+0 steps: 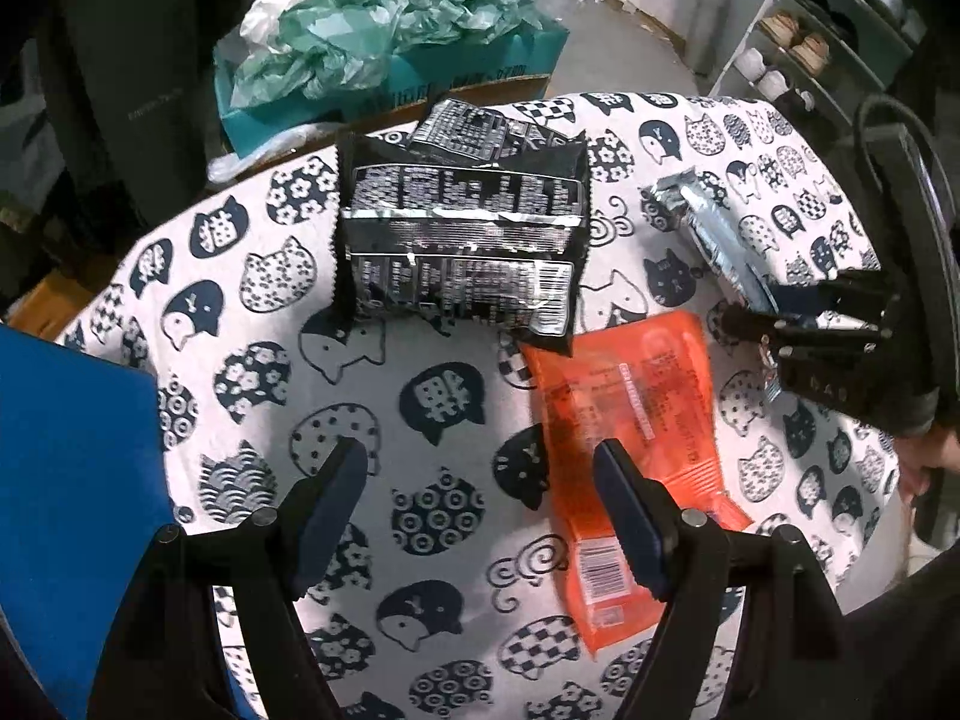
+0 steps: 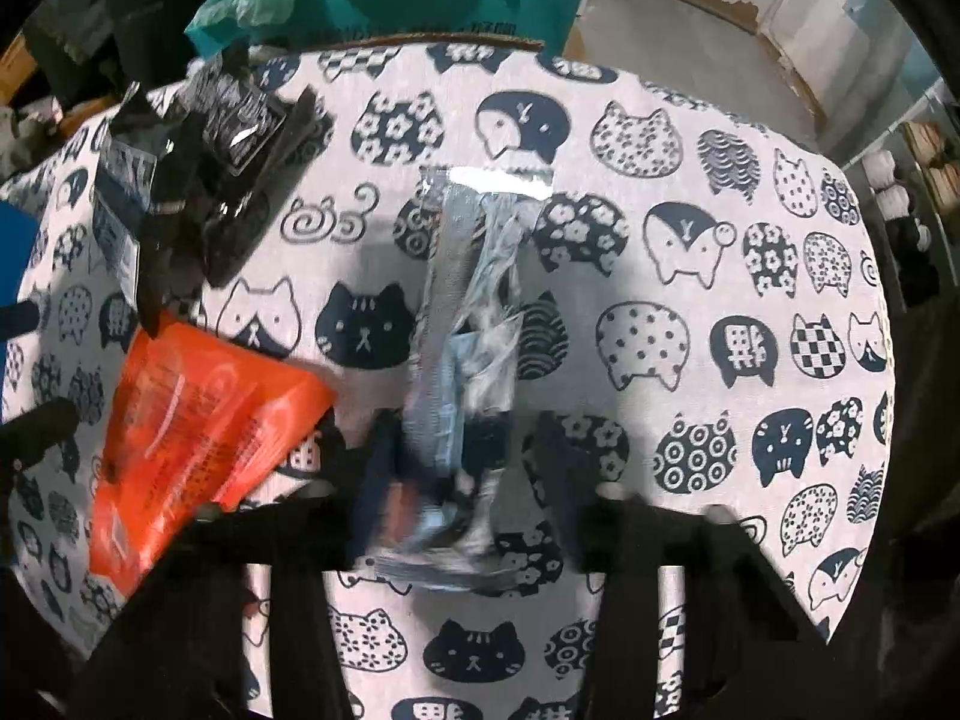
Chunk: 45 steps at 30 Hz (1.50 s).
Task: Organize snacks
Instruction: 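Grasp the silver foil bar with the right tool while the left tool grasps the orange-red bag, then carry the silver bar and orange-red bag over the box and release both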
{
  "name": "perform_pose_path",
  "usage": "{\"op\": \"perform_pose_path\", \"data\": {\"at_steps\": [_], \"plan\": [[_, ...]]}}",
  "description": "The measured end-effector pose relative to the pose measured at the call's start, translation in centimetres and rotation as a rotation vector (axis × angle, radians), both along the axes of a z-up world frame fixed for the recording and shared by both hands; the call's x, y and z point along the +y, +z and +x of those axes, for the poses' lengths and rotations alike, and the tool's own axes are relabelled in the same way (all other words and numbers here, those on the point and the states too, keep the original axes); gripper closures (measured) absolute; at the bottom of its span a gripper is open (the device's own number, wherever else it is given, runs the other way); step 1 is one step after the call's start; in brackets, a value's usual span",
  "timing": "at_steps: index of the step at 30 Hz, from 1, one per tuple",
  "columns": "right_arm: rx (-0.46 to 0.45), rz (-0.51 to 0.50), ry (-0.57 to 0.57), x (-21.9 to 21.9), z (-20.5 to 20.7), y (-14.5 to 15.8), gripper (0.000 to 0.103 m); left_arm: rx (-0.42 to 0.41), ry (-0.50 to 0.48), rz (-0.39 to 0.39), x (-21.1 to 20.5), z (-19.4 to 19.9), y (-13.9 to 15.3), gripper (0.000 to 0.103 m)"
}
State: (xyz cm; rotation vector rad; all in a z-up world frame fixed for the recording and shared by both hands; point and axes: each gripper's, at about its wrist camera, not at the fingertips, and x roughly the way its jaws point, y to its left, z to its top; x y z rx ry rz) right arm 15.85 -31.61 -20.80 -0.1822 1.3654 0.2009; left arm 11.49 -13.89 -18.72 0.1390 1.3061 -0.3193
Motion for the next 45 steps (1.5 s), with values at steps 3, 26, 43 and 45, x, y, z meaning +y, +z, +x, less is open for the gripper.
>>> {"op": "perform_pose_path", "data": {"at_steps": [3,26,43,45], "plan": [[0.009,-0.001,0.009,-0.3,-0.6,0.1,0.073,0.015,0.011,-0.030,-0.5,-0.2,0.0,0.024],[0.027,0.035,-0.009,-6.4,-7.7,1.5,0.073,0.150,0.053,-0.024,-6.8,-1.4,-3.6,0.017],[0.000,-0.005,-0.031,-6.4,-4.9,-0.5,0.053,0.114,-0.063,0.030,-6.7,-2.6,-4.0,0.047],[-0.005,-0.014,-0.022,-6.1,-5.1,-0.6,0.062,0.106,-0.081,0.041,-7.0,-3.0,-3.5,0.050]]}}
